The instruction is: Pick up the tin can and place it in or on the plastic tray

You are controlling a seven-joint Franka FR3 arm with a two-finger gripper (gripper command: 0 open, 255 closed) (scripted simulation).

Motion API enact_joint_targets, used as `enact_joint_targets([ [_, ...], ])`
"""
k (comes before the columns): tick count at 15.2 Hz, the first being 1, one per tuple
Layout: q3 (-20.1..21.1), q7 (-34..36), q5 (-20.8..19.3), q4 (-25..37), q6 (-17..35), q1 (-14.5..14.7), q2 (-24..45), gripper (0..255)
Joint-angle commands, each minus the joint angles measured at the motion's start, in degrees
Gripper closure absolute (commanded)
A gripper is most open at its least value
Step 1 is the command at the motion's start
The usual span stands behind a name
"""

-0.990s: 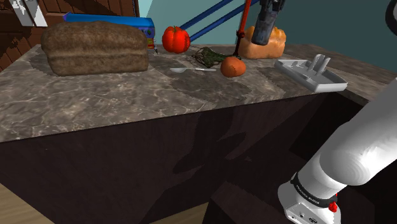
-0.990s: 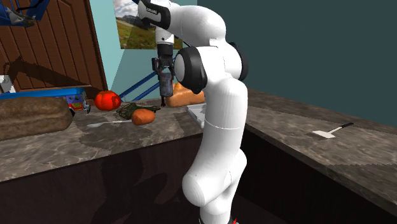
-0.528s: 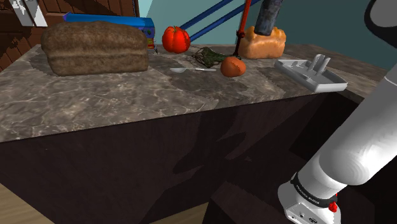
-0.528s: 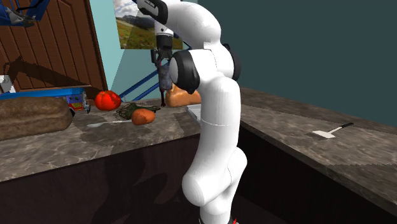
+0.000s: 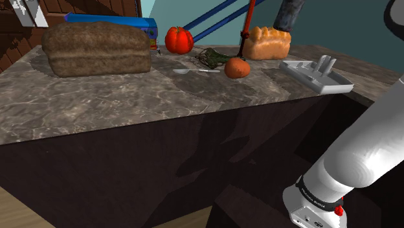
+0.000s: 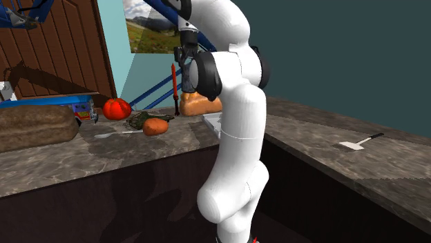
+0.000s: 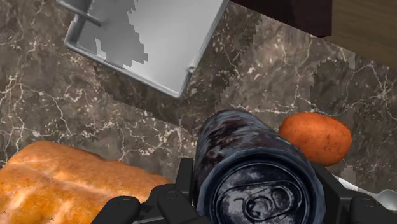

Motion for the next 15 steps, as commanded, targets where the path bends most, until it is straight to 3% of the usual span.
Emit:
enact_joint_targets([
  [1,-0.4,-1.4,-1.5,-3.7,0.3,-0.4,-3.6,255],
  [13,-6.1,-14.4,-10.0,-10.4,-4.9,-4.2,-16.5,255],
  [15,-5.6,-13.7,-10.4,-14.0,-3.0,-4.3,-18.3,255],
])
